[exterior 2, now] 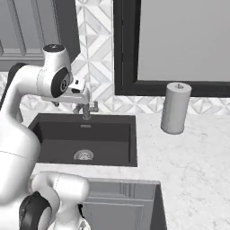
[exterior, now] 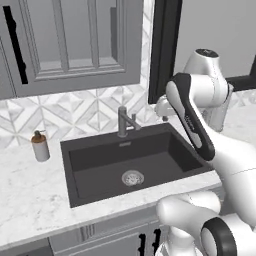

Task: Navigate to the sink.

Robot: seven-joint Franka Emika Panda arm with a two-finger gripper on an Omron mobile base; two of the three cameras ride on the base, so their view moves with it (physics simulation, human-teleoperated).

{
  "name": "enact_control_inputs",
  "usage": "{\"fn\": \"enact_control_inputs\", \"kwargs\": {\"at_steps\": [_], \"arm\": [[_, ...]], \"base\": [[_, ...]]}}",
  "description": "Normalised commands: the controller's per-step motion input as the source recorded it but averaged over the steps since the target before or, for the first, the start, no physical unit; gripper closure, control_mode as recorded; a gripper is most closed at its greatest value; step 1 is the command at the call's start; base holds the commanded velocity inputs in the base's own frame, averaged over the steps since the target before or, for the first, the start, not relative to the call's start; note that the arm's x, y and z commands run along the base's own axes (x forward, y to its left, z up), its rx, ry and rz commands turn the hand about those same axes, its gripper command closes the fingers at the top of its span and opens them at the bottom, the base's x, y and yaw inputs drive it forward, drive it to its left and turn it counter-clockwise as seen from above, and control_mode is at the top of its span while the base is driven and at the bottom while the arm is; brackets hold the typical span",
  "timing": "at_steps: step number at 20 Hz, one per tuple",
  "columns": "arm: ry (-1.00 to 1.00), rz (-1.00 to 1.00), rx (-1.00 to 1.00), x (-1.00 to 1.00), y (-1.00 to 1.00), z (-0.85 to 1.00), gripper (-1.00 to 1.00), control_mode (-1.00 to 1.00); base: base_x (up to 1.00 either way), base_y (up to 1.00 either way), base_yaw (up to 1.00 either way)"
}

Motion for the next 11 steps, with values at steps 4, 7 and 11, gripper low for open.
{"fn": "enact_control_inputs", "kwargs": {"at_steps": [4,7,11], "arm": [[0.00,0.00,0.00,0.00,0.00,0.00,-1.00,1.00],[0.00,0.00,0.00,0.00,0.00,0.00,-1.00,1.00],[0.05,0.14,-0.01,0.00,-0.02,-0.75,-1.00,-1.00]], "base": [[1.00,-0.04,0.14],[0.66,-0.05,0.15],[0.00,-0.02,0.05]]}}
